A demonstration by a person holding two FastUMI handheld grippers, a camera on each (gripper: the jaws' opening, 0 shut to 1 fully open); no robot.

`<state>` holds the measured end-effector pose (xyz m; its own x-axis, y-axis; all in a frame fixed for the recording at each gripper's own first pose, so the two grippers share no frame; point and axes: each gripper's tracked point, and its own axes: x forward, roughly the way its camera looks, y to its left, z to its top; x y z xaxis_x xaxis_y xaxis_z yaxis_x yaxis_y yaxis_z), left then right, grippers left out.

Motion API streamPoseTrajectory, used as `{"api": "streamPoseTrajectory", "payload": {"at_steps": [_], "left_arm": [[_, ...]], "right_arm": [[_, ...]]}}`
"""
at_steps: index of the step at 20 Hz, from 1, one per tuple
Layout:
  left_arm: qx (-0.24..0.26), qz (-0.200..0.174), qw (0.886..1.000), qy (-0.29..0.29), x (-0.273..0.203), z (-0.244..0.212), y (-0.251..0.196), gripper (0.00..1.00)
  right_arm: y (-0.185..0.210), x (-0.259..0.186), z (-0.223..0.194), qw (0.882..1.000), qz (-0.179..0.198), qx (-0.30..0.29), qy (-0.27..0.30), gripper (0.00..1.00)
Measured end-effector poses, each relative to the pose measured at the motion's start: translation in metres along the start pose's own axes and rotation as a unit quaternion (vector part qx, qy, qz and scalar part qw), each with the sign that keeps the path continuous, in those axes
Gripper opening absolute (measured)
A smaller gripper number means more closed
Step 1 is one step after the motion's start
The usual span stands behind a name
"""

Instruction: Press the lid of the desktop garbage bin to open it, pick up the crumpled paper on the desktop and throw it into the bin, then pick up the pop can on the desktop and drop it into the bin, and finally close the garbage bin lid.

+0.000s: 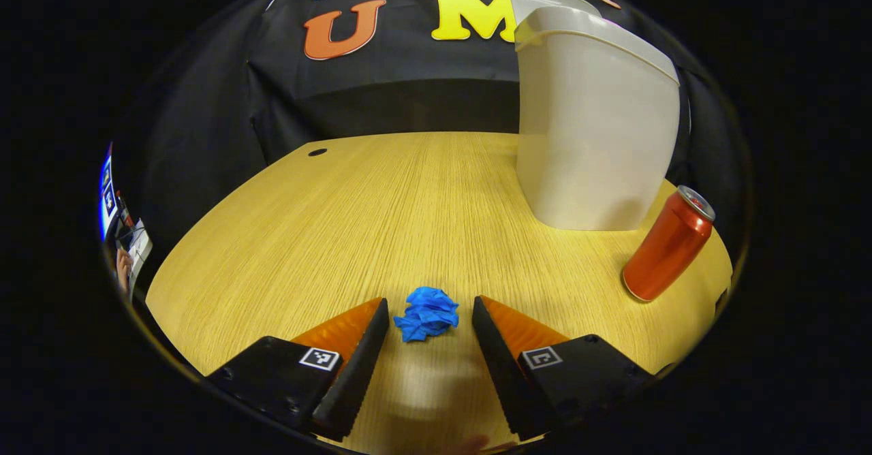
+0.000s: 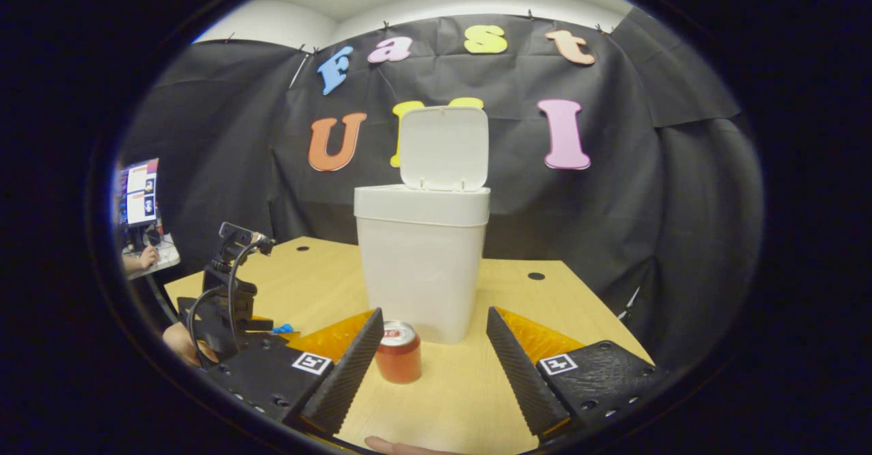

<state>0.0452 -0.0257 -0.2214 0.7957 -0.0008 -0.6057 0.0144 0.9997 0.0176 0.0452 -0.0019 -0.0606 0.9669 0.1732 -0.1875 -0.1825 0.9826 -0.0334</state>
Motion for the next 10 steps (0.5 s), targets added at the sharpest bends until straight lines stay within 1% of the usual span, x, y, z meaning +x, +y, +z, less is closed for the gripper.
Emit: {"api": "streamPoseTrajectory", "payload": {"at_steps": [2, 3, 4, 6, 7, 8, 9, 10], "left_arm": [[0.002, -0.005, 1.0, -0.004, 0.0, 0.002, 0.001, 0.76], [0.003, -0.008, 1.0, -0.004, 0.001, 0.003, 0.003, 0.73], [0.004, -0.01, 1.0, -0.005, 0.002, 0.003, 0.006, 0.65], [0.005, -0.008, 1.0, -0.004, 0.0, 0.002, 0.01, 0.58], [0.004, -0.007, 1.0, -0.004, 0.0, 0.002, 0.008, 0.58], [0.005, -0.007, 1.0, -0.004, 0.0, 0.002, 0.007, 0.62], [0.006, -0.006, 1.0, -0.005, 0.0, 0.002, 0.009, 0.55], [0.008, -0.004, 1.0, -0.006, 0.0, 0.002, 0.01, 0.53]], "right_arm": [[0.002, 0.004, -0.003, 1.0, -0.004, 0.003, 0.003, 0.95], [0.001, 0.005, -0.007, 1.0, -0.01, 0.014, 0.007, 0.95], [0.001, 0.006, -0.006, 0.999, -0.012, 0.034, 0.003, 0.95], [0.009, 0.009, -0.003, 0.997, -0.007, 0.07, -0.004, 0.95], [0.013, 0.014, -0.009, 0.997, -0.005, 0.079, 0.001, 0.97], [0.015, 0.019, -0.017, 0.997, -0.008, 0.073, 0.012, 0.94], [0.014, 0.025, -0.025, 0.998, -0.016, 0.06, 0.019, 0.93], [0.013, 0.031, -0.031, 0.998, -0.026, 0.047, 0.023, 0.93]]}}
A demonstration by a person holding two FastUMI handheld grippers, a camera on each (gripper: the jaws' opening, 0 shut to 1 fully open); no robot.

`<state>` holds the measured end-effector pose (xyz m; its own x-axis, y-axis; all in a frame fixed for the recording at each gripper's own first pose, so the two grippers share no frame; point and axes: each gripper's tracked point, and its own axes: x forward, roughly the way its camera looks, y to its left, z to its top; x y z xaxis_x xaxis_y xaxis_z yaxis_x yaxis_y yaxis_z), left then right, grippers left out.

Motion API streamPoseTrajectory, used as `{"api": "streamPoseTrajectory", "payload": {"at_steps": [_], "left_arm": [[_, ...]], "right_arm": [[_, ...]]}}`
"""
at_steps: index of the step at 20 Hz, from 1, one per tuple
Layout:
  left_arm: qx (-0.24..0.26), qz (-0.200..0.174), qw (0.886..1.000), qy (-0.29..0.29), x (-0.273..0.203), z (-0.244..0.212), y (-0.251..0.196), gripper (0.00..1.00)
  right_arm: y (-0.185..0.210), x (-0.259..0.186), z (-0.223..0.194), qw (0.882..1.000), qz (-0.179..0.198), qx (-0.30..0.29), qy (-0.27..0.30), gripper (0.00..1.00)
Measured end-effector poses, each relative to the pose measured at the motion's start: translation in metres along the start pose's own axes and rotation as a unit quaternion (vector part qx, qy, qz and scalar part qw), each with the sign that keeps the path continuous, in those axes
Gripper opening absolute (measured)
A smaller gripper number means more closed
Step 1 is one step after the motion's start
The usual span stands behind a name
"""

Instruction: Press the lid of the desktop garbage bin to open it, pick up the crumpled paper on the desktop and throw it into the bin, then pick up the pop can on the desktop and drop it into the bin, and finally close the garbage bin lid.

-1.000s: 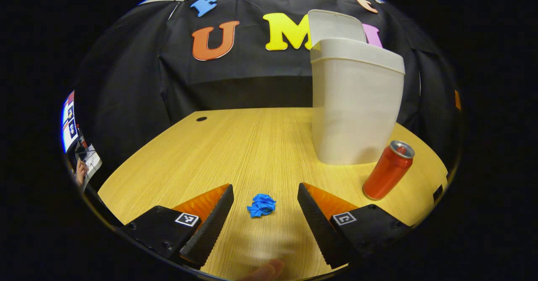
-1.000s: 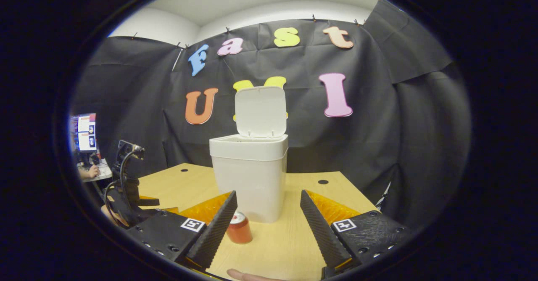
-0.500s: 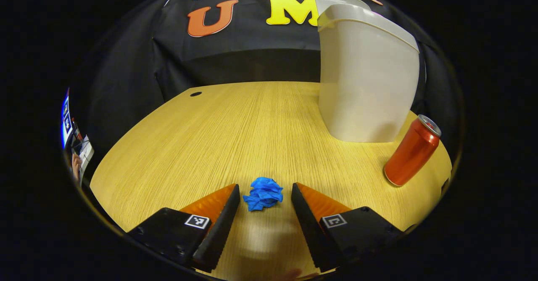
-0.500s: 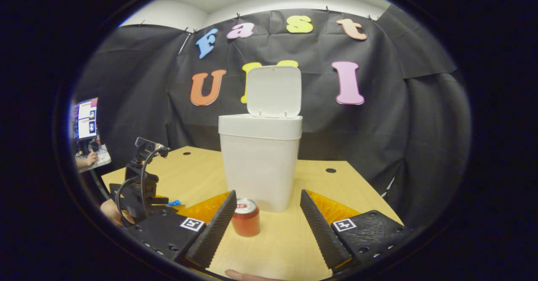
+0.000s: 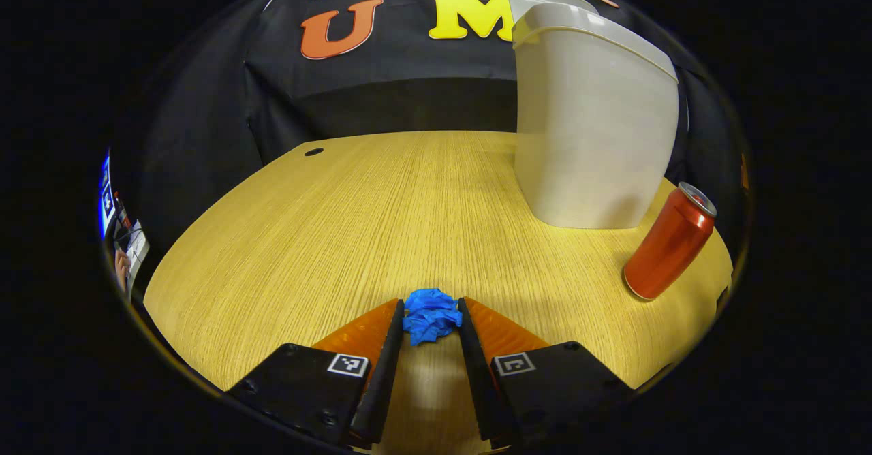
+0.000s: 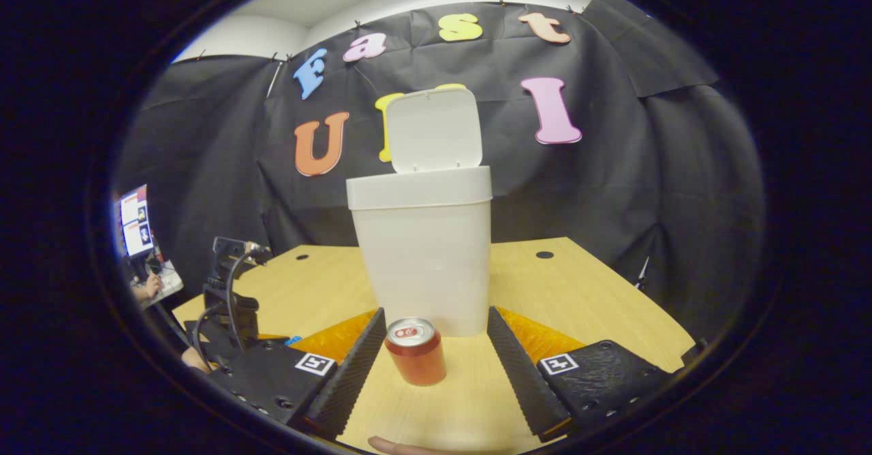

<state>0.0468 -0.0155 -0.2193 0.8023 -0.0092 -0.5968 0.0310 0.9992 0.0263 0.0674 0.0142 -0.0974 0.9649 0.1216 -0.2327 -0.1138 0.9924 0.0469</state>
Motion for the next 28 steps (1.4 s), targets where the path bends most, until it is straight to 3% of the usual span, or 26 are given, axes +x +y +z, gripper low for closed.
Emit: {"api": "streamPoseTrajectory", "payload": {"at_steps": [2, 5, 17, 21, 28], "left_arm": [[0.009, 0.001, 1.0, -0.005, 0.0, 0.002, 0.001, 0.5], [0.027, -0.004, 1.0, -0.012, 0.0, 0.003, 0.0, 0.49], [0.03, 0.001, 0.997, -0.07, -0.015, 0.037, 0.001, 0.49], [0.035, -0.001, 0.996, -0.087, -0.023, 0.047, -0.001, 0.49], [0.036, -0.006, 0.989, -0.145, -0.052, 0.072, -0.01, 0.49]], "right_arm": [[0.005, 0.012, -0.013, 1.0, -0.006, -0.015, 0.01, 0.93], [0.026, 0.027, -0.041, 0.999, 0.014, -0.025, 0.039, 0.94], [0.023, 0.066, -0.092, 0.994, -0.003, -0.046, 0.096, 0.98], [0.021, 0.068, -0.091, 0.995, -0.008, -0.049, 0.087, 0.82], [0.01, 0.054, -0.059, 0.996, -0.022, -0.066, 0.049, 0.8]]}}
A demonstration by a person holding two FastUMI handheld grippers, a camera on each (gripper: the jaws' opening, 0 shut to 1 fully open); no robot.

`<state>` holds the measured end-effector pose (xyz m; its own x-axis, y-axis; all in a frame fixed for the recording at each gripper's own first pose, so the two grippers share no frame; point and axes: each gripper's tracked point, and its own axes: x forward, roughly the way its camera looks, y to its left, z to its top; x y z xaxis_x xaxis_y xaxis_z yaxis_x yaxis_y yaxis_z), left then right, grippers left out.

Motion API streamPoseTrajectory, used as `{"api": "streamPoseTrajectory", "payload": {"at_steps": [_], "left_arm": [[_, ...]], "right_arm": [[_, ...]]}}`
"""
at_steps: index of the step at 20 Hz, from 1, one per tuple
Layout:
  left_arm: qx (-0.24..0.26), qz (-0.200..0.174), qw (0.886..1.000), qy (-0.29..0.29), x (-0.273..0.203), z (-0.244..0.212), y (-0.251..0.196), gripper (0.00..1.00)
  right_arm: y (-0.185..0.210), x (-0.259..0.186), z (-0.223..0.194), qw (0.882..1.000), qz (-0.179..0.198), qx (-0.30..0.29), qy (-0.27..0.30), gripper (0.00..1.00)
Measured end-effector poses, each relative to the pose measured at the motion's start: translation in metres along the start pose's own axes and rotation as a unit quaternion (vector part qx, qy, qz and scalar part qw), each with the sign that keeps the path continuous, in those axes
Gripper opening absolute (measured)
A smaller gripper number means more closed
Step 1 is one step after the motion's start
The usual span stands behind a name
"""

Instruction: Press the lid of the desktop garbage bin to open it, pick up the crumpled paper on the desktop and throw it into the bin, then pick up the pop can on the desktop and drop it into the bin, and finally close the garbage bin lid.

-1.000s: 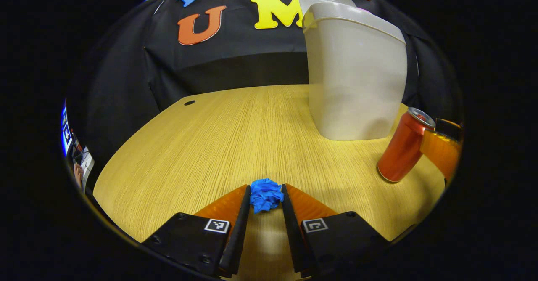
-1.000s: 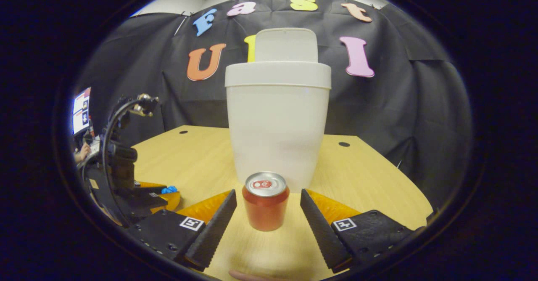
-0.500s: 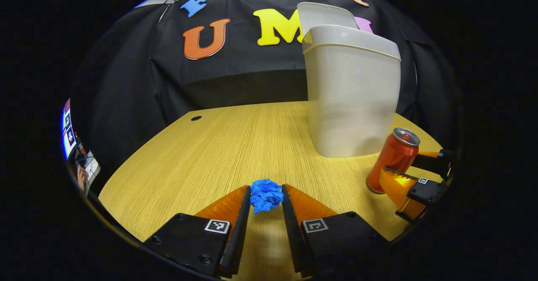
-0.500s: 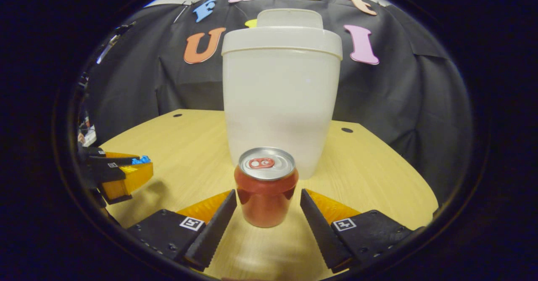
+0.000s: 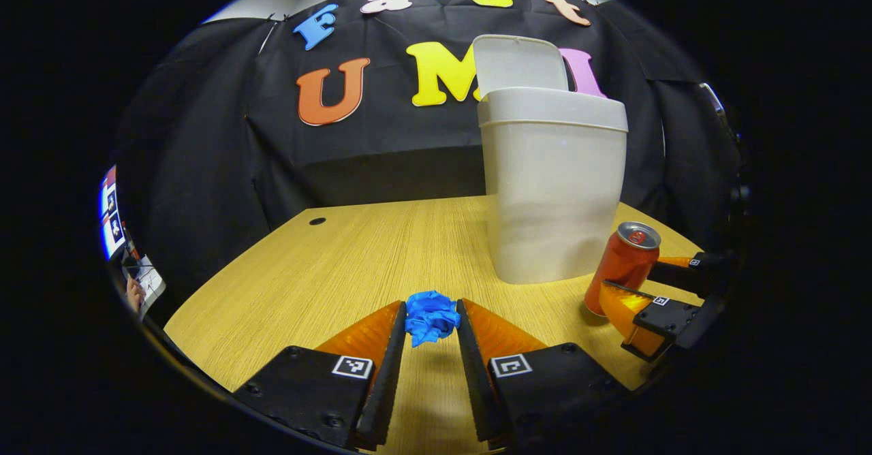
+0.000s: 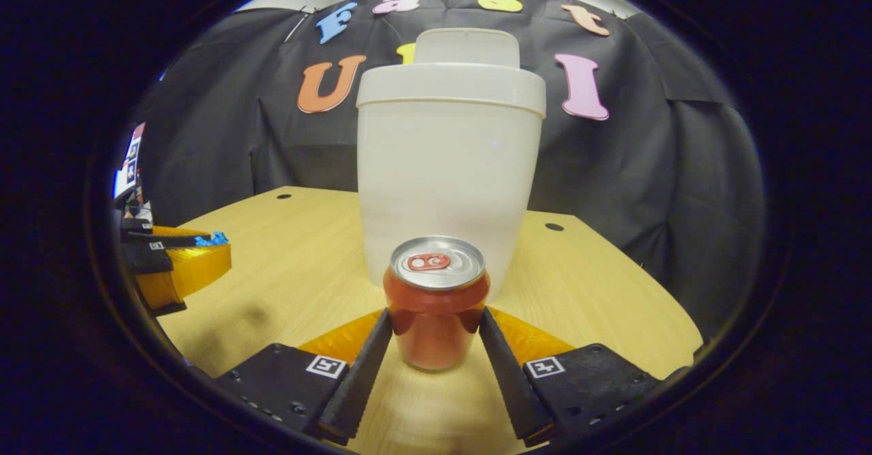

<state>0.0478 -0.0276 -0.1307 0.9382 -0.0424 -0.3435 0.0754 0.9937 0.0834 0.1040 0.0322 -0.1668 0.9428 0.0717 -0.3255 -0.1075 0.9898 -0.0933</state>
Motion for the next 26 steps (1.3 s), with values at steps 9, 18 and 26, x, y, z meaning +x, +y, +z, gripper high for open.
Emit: {"api": "streamPoseTrajectory", "payload": {"at_steps": [9, 18, 26], "left_arm": [[-0.006, 0.014, 0.997, -0.073, -0.05, 0.047, 0.005, 0.48], [-0.017, 0.018, 0.991, -0.133, -0.086, 0.087, 0.001, 0.48], [-0.037, 0.032, 0.988, -0.147, -0.086, 0.116, 0.009, 0.48]], "right_arm": [[-0.065, -0.086, 0.089, 0.995, -0.029, 0.022, -0.098, 0.8], [-0.091, -0.173, 0.126, 0.987, -0.025, 0.012, -0.157, 0.8], [-0.073, -0.185, 0.124, 0.985, -0.018, -0.032, -0.171, 0.8]]}}
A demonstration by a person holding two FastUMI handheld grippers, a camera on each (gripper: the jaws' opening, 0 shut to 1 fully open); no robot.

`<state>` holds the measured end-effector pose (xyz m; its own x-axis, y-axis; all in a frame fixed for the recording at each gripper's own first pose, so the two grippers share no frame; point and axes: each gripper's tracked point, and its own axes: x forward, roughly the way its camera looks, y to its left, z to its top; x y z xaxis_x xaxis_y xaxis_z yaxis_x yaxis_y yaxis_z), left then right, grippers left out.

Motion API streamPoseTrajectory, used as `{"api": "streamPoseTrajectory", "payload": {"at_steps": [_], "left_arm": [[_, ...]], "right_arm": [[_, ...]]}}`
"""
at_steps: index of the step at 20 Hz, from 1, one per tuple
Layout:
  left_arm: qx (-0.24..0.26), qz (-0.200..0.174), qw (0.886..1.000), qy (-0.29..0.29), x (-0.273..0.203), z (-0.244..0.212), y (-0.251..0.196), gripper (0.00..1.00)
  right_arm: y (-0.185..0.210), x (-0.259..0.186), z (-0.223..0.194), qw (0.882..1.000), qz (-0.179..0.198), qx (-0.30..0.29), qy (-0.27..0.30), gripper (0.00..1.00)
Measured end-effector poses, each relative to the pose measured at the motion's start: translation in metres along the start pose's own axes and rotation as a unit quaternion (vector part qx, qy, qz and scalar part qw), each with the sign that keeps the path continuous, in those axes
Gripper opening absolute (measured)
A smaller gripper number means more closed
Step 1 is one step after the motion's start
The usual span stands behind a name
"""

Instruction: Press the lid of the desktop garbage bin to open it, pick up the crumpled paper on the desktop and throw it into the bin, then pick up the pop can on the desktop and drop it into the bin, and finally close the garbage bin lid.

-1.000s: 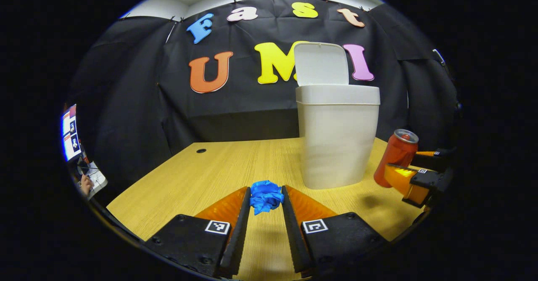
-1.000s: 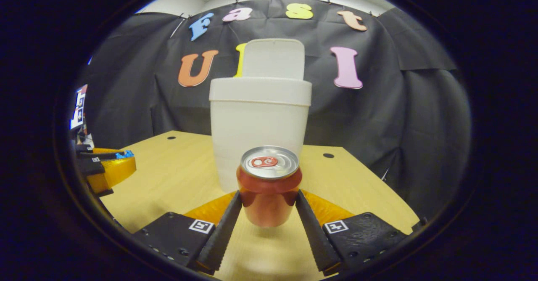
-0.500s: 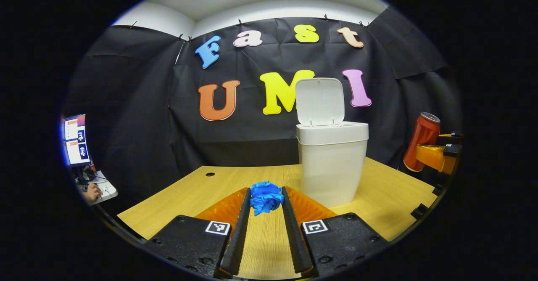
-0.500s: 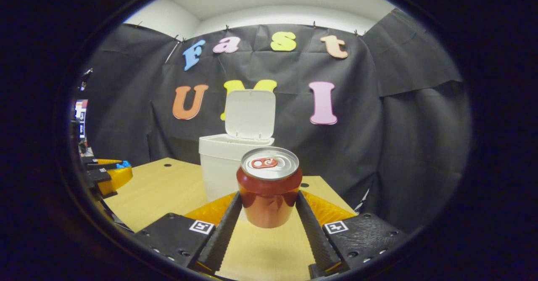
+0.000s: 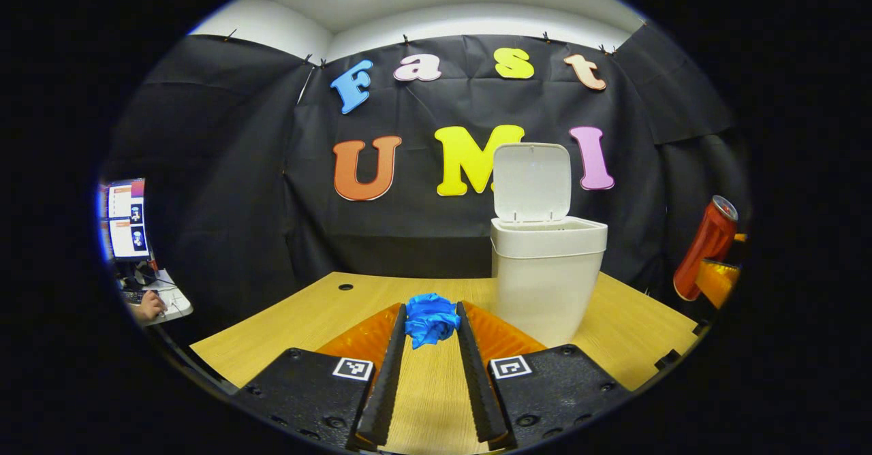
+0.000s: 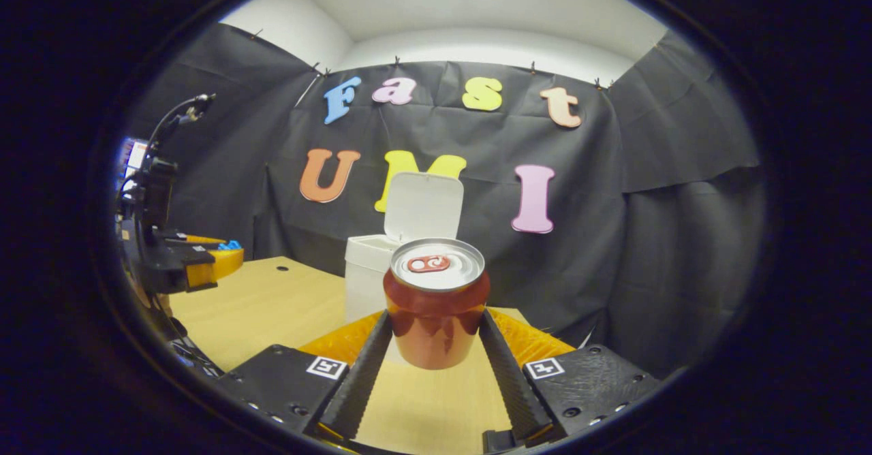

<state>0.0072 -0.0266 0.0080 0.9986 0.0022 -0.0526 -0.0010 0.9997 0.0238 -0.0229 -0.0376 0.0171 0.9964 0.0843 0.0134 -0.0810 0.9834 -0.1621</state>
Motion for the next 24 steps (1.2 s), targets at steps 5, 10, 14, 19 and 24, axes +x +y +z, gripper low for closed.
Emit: {"api": "streamPoseTrajectory", "payload": {"at_steps": [5, 10, 14, 19, 24], "left_arm": [[0.0, 0.008, 1.0, -0.012, 0.019, 0.038, -0.001, 0.48], [0.0, 0.001, 1.0, -0.014, 0.058, 0.073, -0.014, 0.48], [-0.012, -0.037, 0.998, -0.045, 0.097, 0.115, -0.046, 0.48], [0.029, -0.072, 0.994, -0.082, 0.152, 0.141, -0.092, 0.47], [0.026, -0.107, 0.99, -0.086, 0.2, 0.135, -0.146, 0.48]], "right_arm": [[0.005, 0.004, -0.004, 1.0, 0.012, -0.005, 0.005, 0.8], [-0.013, 0.018, -0.013, 1.0, 0.001, 0.007, 0.015, 0.8], [-0.027, 0.023, -0.014, 1.0, -0.004, 0.014, 0.011, 0.8], [-0.05, 0.031, -0.015, 0.999, -0.013, 0.035, 0.007, 0.8], [-0.08, 0.037, -0.018, 0.998, -0.036, 0.055, 0.006, 0.8]]}}
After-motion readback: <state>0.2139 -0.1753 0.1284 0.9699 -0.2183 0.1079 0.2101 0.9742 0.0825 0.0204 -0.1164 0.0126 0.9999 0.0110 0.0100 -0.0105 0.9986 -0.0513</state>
